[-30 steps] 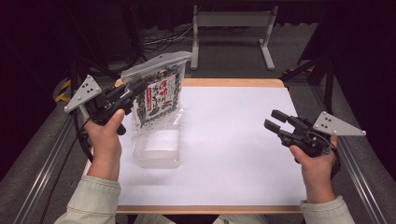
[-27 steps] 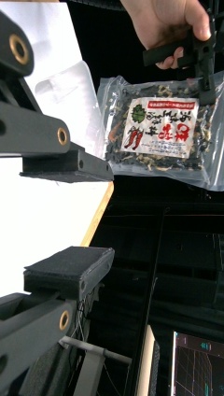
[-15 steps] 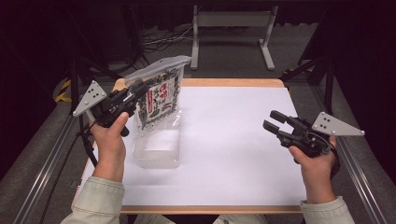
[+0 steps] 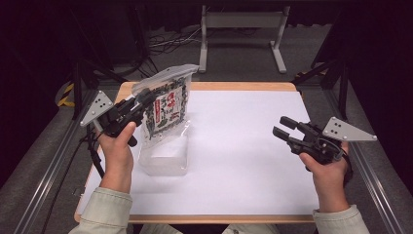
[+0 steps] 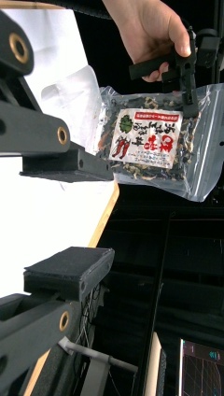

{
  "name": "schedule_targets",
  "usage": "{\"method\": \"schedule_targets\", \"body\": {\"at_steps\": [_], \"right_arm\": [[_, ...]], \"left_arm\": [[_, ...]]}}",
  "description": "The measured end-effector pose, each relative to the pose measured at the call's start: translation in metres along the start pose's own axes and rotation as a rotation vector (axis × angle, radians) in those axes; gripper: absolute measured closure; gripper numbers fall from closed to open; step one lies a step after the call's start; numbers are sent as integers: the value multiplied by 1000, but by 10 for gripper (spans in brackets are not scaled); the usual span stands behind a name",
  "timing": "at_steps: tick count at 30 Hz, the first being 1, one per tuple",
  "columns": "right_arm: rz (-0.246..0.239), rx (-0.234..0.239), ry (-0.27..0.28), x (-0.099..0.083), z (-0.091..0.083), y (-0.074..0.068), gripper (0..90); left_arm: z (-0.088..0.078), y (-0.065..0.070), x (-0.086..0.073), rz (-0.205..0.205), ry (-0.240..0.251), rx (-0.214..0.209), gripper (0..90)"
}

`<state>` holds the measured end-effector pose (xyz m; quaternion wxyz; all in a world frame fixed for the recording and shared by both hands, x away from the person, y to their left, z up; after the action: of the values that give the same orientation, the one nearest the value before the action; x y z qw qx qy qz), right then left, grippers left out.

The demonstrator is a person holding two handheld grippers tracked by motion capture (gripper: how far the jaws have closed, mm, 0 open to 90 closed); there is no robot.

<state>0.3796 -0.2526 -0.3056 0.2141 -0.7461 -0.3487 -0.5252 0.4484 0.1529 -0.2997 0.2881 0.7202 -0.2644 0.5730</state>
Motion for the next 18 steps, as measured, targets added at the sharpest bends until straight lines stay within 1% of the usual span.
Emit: {"method": "schedule_targets", "body": {"at_steps": [2,4,7,10,18], "right_arm": [[6,2,-3,-1,1,0,561],[4,3,-4,-1,1,0,560],[15,13,-6,-2,2,0,559],[9,13,-10,-2,3,0,558],[17,18,-10,-3,3,0,556]], "left_arm": [[0,-1,-2,-4,1,1,742],[0,-3,-5,-20,5,0,742],[0,-4,-8,-19,2,-3,742],[0,-5,-12,-23,-3,-4,742],[-4,-14,-25,-59,3,-4,741]]}}
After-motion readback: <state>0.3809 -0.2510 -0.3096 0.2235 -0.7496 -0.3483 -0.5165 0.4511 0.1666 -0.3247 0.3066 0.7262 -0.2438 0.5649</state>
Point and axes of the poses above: each handheld gripper's, and its own axes: z roughly forward along the jaws, x roughly out of its top, y roughly to its right, the point moved 7 cm from there along z, roughly forward along the jaws, and after that the axes turned 15 degrees about -y, right-handed, at the moved point
